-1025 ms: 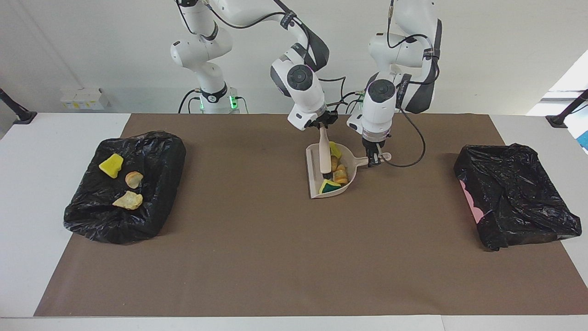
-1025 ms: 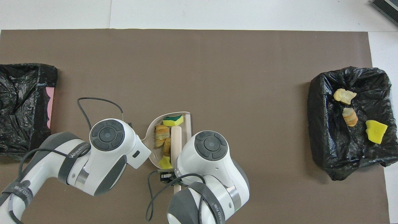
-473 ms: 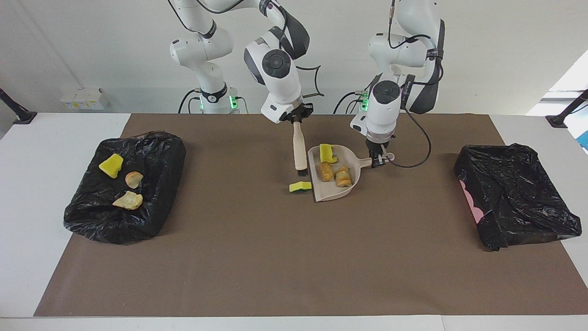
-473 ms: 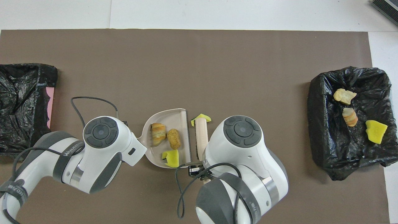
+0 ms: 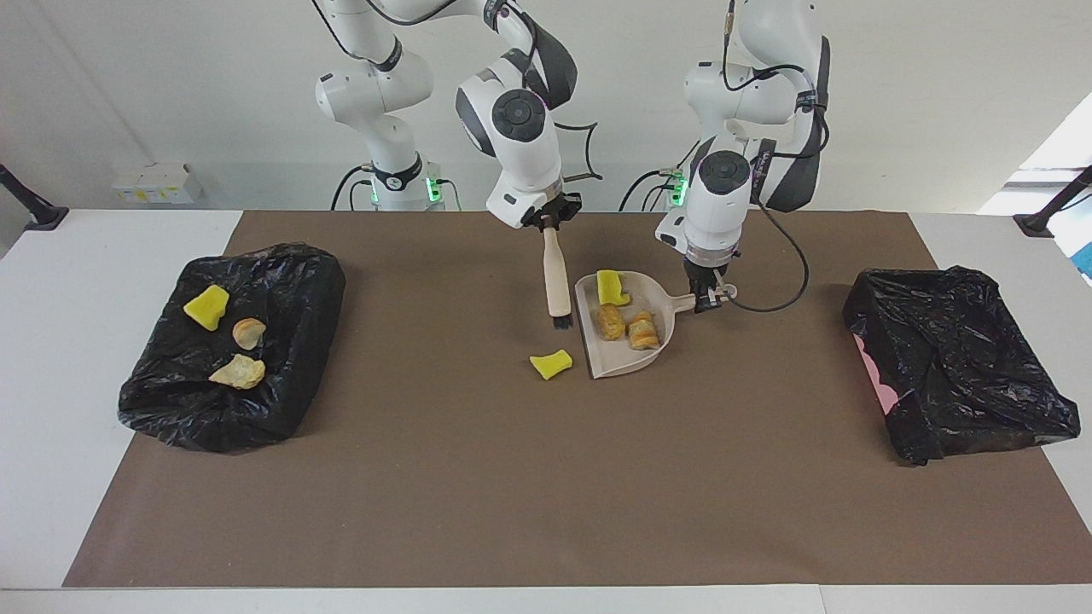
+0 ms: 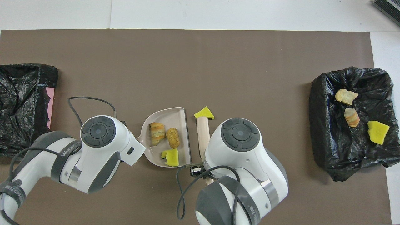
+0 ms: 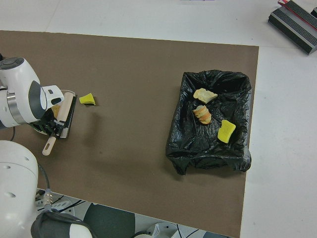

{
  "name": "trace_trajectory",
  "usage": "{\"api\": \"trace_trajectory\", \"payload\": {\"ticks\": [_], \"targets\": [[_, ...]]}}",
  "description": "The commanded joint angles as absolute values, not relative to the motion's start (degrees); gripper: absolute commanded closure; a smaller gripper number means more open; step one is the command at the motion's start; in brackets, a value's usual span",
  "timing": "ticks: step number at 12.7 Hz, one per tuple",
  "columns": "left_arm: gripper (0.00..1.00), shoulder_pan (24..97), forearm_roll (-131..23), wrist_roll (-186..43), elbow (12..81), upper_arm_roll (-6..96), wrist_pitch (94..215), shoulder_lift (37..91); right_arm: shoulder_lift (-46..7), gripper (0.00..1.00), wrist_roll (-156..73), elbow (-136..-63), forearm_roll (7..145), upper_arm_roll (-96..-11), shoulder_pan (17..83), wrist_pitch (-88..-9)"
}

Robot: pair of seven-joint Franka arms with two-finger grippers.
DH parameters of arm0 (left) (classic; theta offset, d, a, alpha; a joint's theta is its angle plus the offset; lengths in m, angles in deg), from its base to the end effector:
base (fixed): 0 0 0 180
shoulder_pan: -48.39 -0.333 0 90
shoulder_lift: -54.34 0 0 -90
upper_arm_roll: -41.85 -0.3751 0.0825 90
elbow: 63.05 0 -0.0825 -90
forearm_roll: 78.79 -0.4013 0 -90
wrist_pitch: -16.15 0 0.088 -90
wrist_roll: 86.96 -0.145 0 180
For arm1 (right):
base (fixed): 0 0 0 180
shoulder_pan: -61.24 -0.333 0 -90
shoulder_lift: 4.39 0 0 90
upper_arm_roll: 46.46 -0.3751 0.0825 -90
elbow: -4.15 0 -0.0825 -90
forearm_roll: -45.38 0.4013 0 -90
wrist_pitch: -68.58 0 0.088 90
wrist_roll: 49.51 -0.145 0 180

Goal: Sweep and dump trash in bin

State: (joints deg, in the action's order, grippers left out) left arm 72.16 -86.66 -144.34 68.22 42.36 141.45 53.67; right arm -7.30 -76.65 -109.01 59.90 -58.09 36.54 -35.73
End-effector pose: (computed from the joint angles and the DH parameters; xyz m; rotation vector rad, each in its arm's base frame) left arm 0.4697 -0.2018 0.3585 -2.2276 2.0958 0.1829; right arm 0.4313 0.3525 0.4456 -3.0007 -0.1095 0.4600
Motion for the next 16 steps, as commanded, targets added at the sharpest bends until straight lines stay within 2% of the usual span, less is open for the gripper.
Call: {"api": "trace_trajectory", "payload": {"ticks": [1,3,7,10,13,16], "targets": [[1.0,71.9,-87.7,-143.0,68.9,42.5,142.0,53.2,-8.2,1.0,-72.6,-109.5,56.5,-58.3,42.2,-37.3],[1.0,71.9,-87.7,-143.0,68.9,42.5,142.1,53.2,-11.8,1.0,-70.0,-108.4,48.7,-58.4,44.9,-37.8],[1.0,71.9,-87.5,-142.4,69.0,42.5,142.1,53.1,-20.1,1.0,-67.4,-102.5,42.7,-58.6,43.7,-39.0],[1.0,72.0,-87.5,-140.3,69.2,42.5,142.0,52.9,-21.1,1.0,-65.9,-102.5,44.1,-59.0,39.4,-39.6],[1.0,72.2,-87.5,-138.6,69.3,42.5,141.3,52.8,-20.0,1.0,-65.7,-105.9,54.7,-60.1,36.4,-47.9],[1.0,72.3,-87.5,-134.6,69.2,42.5,139.0,52.5,-19.9,1.0,-65.5,-105.7,58.0,-60.2,35.1,-48.6]]}}
